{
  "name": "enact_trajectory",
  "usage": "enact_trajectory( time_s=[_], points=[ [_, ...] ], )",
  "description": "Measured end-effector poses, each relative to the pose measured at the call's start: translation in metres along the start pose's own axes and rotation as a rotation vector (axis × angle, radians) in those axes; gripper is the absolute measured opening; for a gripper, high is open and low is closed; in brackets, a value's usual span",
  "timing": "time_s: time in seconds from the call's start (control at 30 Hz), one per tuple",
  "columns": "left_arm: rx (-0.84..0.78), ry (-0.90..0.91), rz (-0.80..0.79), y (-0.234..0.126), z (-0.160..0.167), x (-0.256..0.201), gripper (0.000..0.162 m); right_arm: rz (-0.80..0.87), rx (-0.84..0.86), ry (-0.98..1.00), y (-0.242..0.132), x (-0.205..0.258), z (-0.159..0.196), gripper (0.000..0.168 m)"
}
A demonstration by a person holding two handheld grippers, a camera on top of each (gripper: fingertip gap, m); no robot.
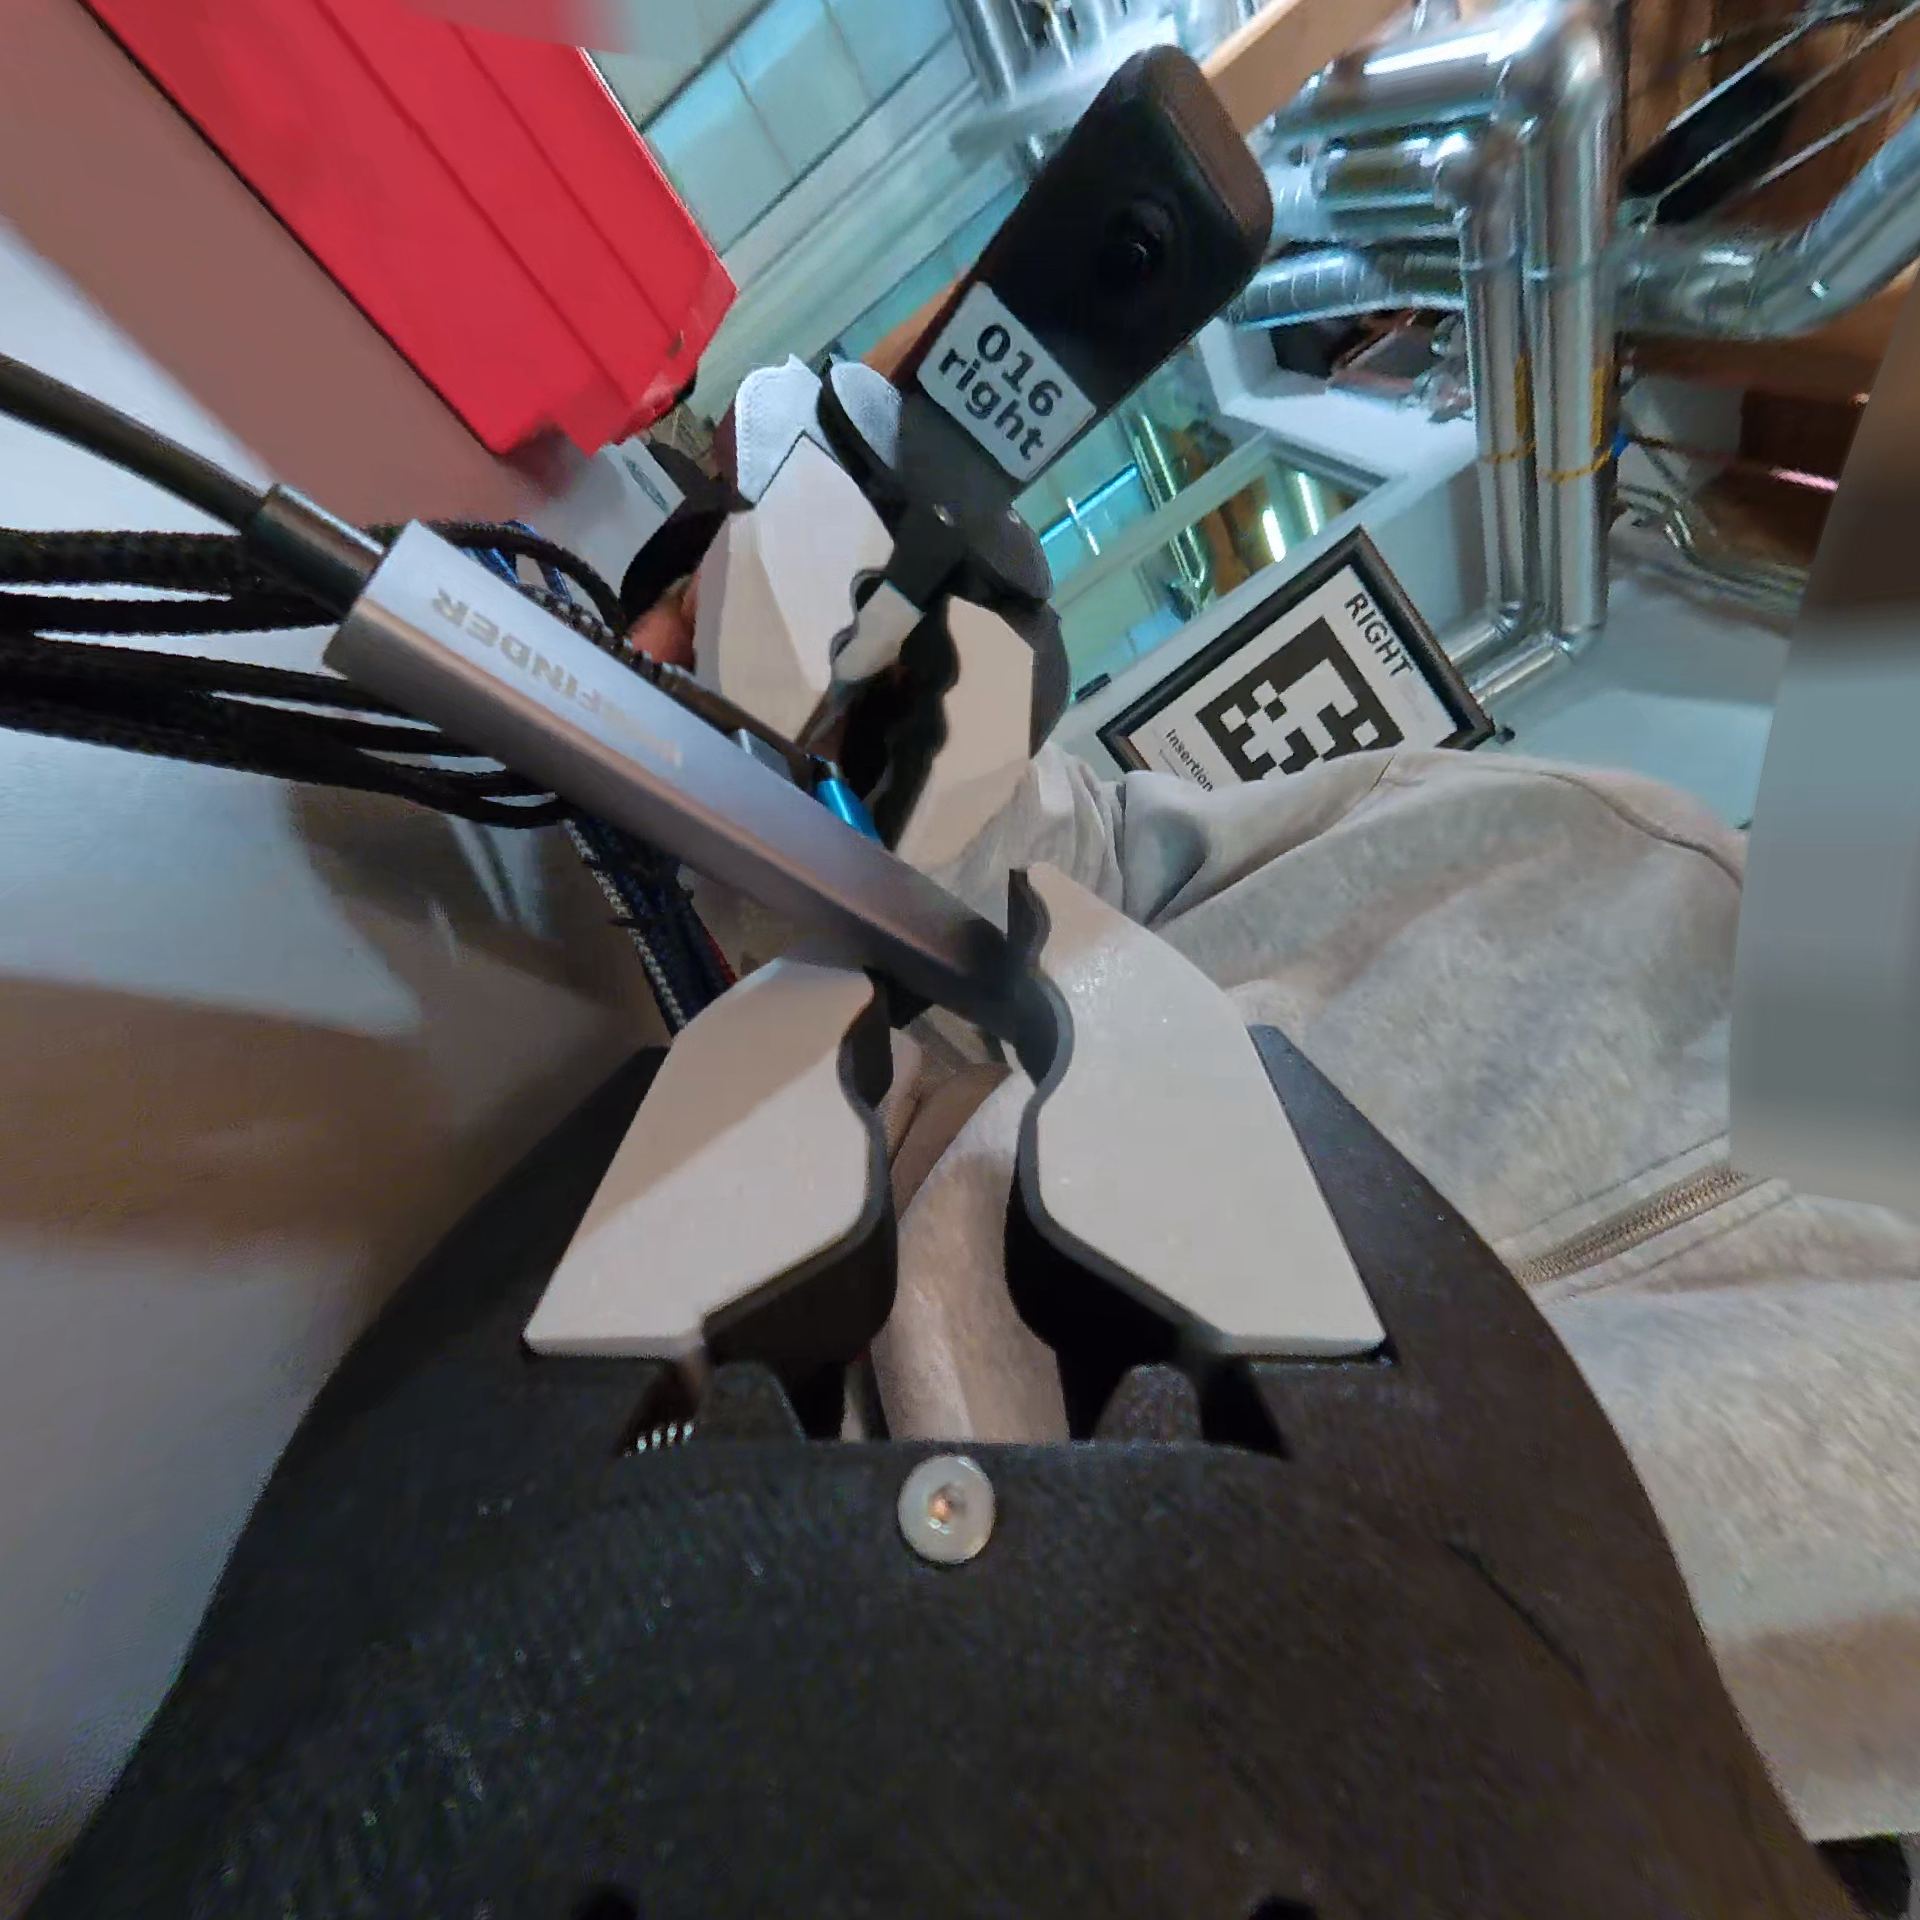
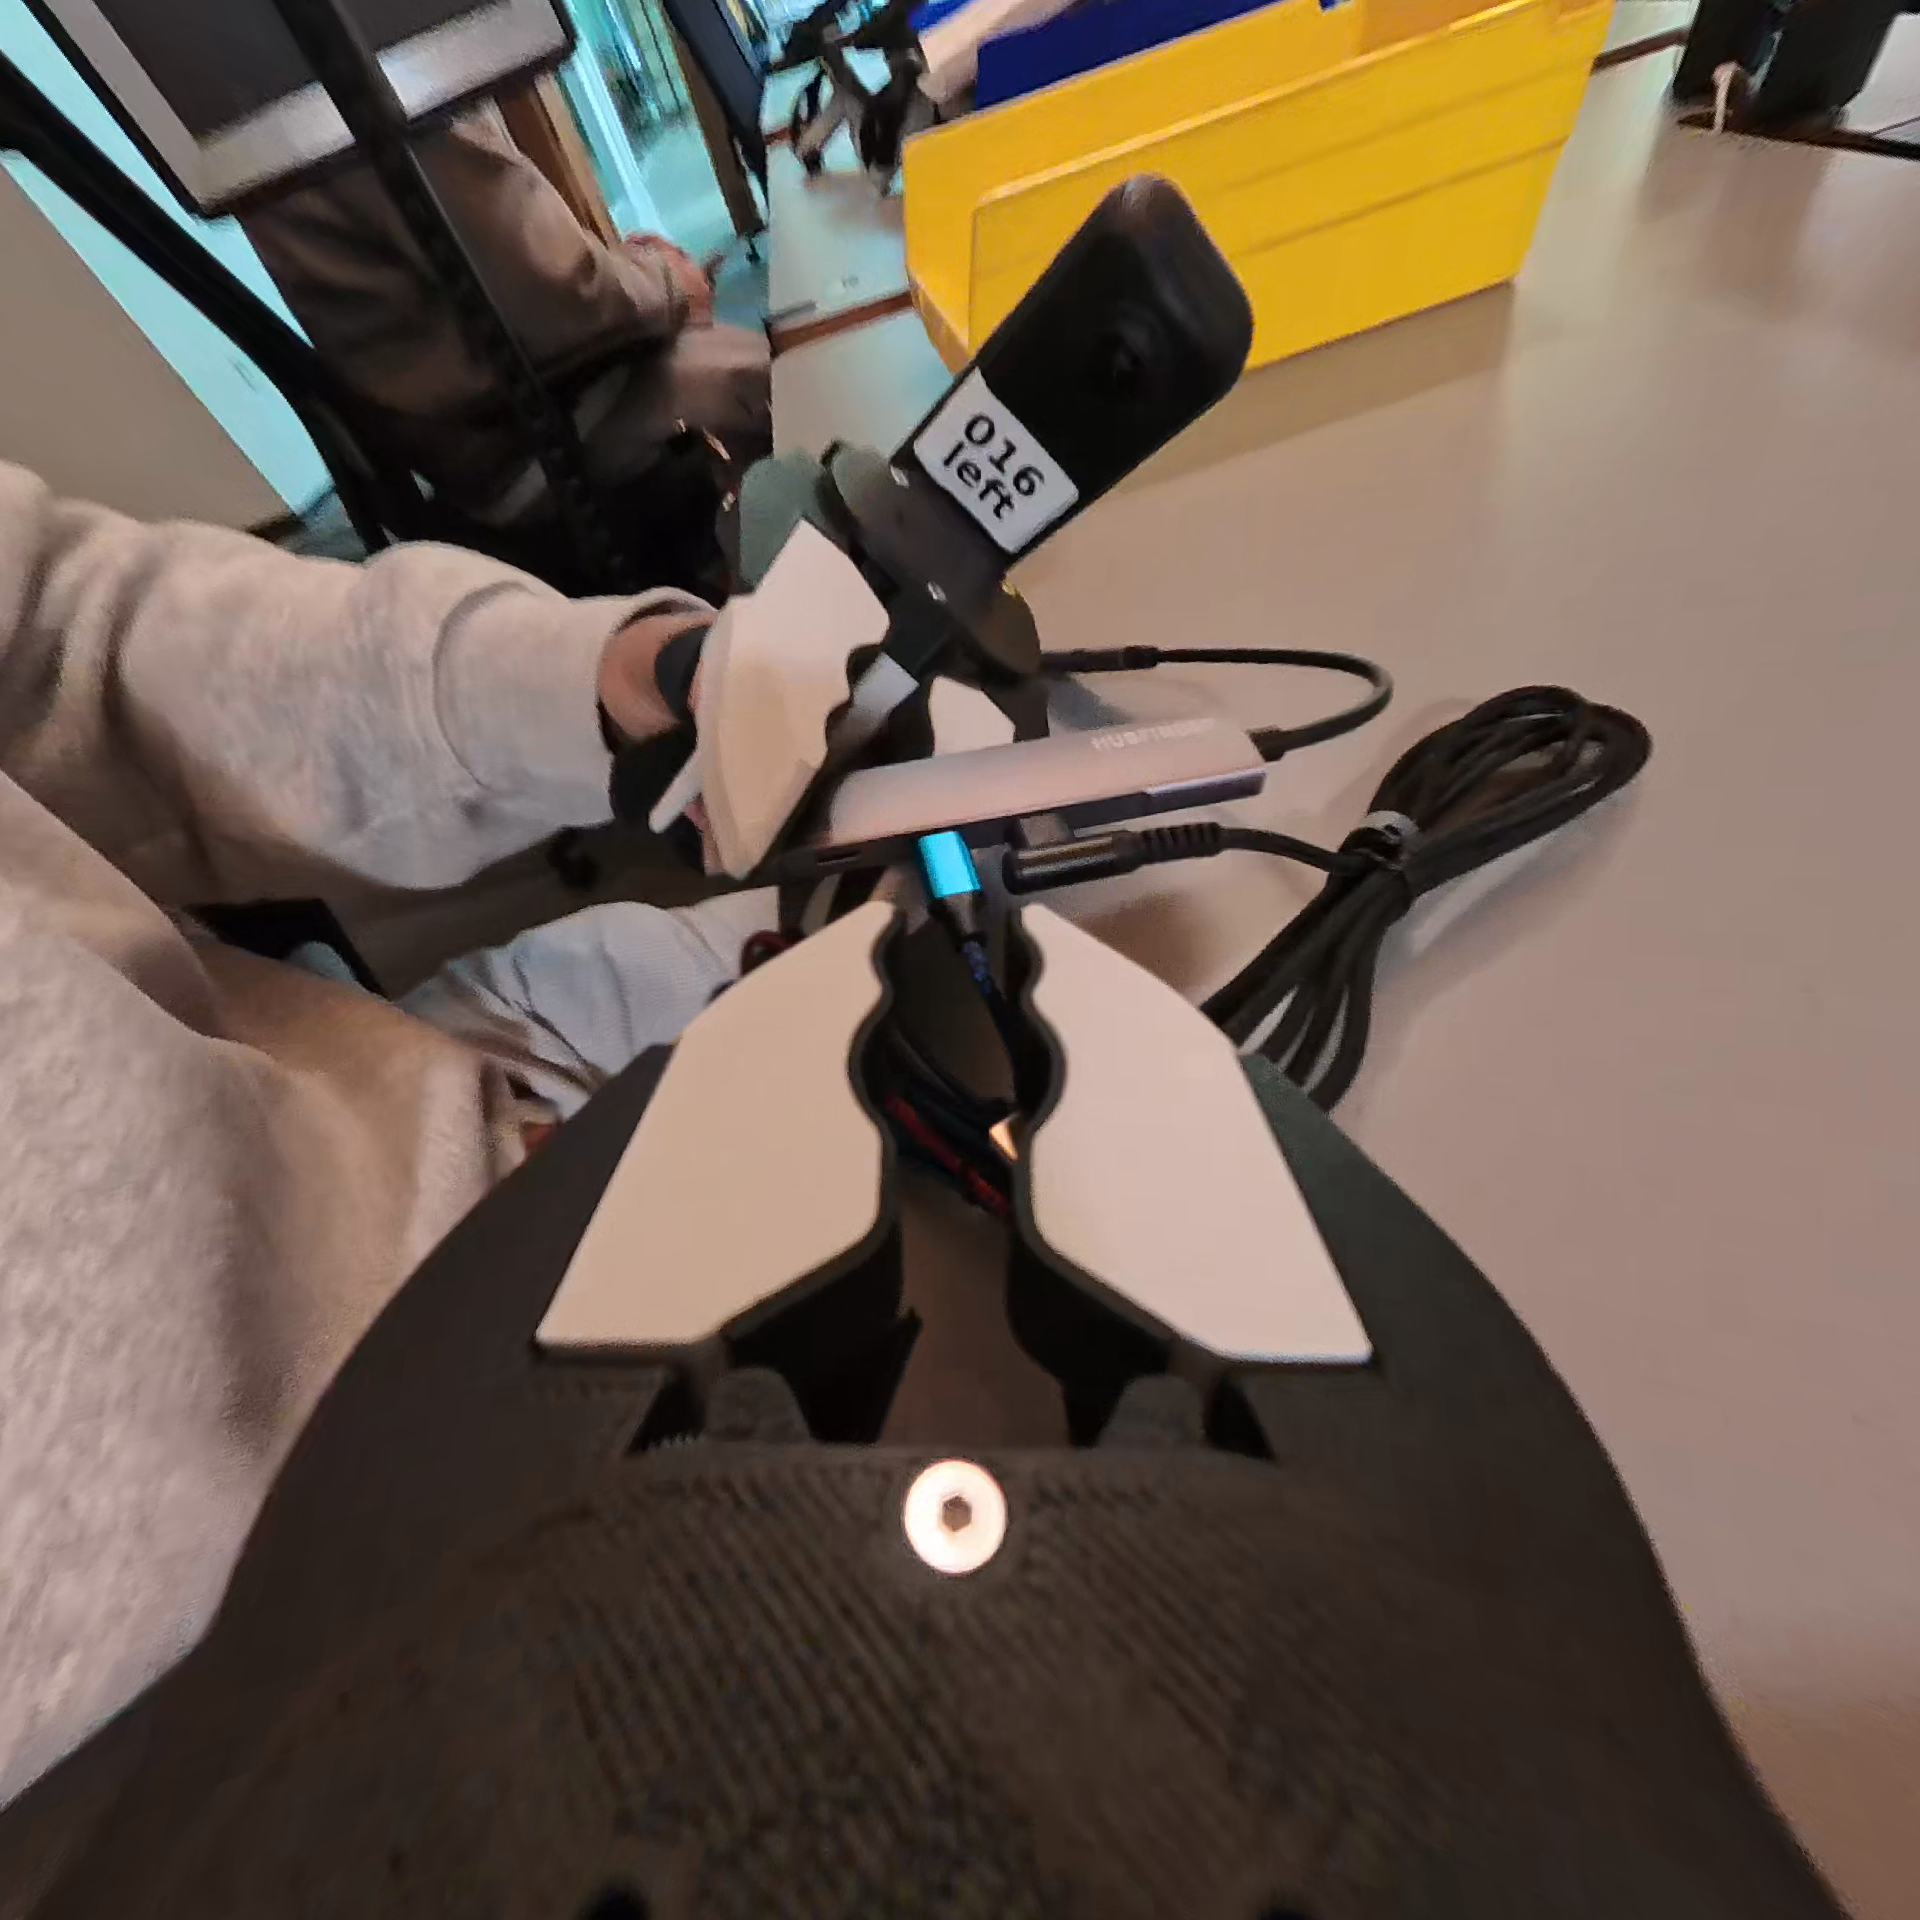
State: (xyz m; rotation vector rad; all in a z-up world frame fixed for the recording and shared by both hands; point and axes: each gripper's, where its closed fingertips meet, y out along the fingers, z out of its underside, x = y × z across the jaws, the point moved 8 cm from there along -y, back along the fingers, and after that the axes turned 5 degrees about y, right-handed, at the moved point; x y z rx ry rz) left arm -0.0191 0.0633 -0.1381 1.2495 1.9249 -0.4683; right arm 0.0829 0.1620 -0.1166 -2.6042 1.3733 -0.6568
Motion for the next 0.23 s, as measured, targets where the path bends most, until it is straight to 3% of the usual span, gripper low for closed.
enact_trajectory(
  time_s=[0.23],
  points=[
    [-0.088,-0.062,0.022,-0.0053,-0.0037,0.0038,0.027,0.110,0.041,-0.147,0.0006,0.0070,-0.0027,0.007]
  ],
)
